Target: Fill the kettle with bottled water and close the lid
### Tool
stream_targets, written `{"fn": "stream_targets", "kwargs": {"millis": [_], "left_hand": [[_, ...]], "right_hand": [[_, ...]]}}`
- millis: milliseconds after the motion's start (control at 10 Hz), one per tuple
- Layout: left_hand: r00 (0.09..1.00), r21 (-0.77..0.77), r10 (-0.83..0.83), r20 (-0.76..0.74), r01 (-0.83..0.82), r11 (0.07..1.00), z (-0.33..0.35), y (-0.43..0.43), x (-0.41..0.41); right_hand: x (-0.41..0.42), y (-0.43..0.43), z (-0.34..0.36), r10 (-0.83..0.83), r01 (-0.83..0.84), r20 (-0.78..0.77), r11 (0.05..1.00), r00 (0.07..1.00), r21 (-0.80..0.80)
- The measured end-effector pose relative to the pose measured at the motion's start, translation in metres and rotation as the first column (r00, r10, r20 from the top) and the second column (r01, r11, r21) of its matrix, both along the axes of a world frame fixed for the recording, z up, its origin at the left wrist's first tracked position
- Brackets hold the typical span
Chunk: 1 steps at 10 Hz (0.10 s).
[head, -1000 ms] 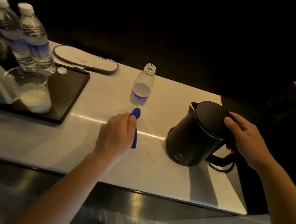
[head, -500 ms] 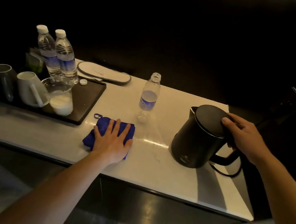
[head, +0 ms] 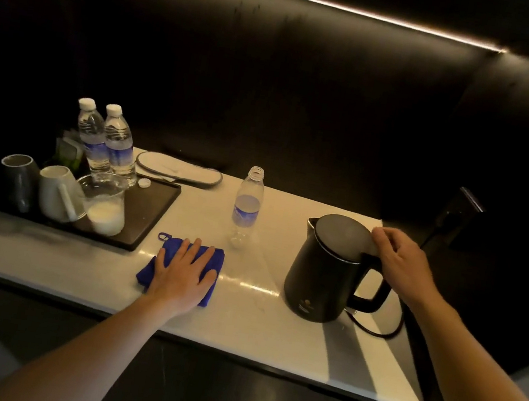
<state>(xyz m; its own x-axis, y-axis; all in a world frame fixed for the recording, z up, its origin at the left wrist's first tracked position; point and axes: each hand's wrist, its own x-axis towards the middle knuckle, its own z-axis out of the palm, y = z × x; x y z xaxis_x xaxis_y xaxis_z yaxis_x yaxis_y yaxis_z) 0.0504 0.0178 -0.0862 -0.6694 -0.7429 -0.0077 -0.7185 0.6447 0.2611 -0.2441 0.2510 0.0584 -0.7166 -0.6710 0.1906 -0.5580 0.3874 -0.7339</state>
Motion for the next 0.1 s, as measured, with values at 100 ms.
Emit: {"fn": "stream_targets", "kwargs": {"millis": [100], "left_hand": [[0.992, -0.029, 0.022, -0.127, -0.025, 0.999, 0.0046, 0.0151, 0.0254]], "right_hand": [[0.0088, 0.0176, 0.0043, -0.081, 0.079, -0.173, 0.997, 0.982, -0.021]]}}
